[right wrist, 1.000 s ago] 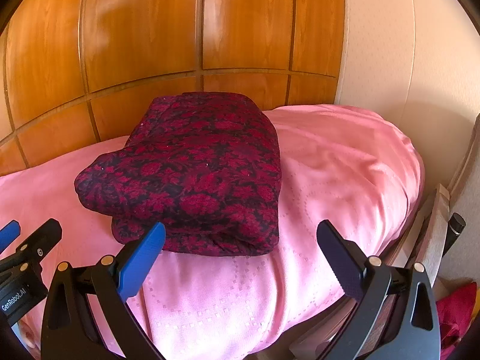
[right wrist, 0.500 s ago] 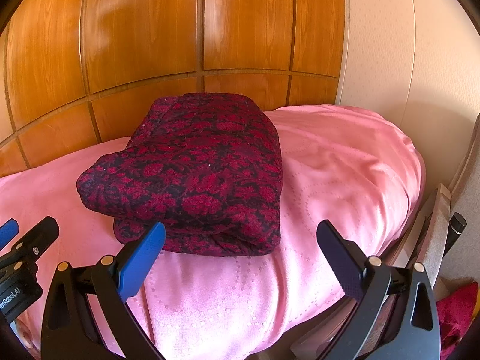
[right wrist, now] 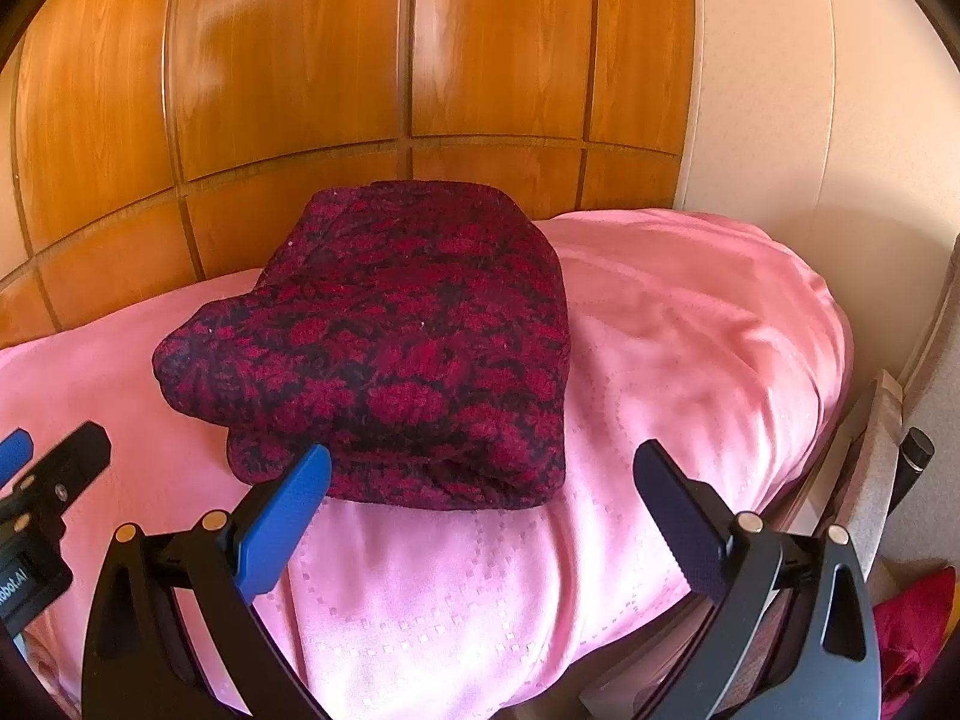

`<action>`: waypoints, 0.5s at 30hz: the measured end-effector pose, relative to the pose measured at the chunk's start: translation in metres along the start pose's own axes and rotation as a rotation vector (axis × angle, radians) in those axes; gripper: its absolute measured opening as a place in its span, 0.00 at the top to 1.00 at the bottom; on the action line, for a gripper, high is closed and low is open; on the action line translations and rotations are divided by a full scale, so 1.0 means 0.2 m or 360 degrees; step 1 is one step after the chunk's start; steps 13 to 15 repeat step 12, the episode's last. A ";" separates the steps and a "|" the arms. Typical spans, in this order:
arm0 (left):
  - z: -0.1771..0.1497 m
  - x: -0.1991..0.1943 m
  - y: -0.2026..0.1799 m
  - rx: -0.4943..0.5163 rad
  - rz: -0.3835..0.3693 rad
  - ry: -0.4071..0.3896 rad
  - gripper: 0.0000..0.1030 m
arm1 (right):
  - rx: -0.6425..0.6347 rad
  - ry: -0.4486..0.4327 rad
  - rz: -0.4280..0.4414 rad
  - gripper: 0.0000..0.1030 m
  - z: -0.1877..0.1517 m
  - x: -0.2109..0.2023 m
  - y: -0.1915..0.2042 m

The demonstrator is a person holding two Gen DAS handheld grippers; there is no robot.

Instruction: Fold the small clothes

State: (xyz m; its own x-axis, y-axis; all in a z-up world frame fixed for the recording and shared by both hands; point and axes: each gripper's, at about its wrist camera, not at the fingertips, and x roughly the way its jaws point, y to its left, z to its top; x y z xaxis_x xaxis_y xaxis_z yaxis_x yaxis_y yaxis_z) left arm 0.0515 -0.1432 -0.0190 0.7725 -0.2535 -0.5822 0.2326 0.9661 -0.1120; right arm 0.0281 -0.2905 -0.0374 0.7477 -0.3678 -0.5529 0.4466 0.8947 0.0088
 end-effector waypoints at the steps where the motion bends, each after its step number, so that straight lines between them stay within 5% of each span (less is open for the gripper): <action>1: 0.00 0.01 0.00 0.0001 0.0000 0.0007 0.07 | -0.0001 0.0003 0.0002 0.02 0.00 0.01 0.00; 15: -0.02 0.11 0.06 -0.0062 0.0049 0.0126 0.07 | 0.0044 0.0009 0.0038 0.02 0.02 0.01 -0.04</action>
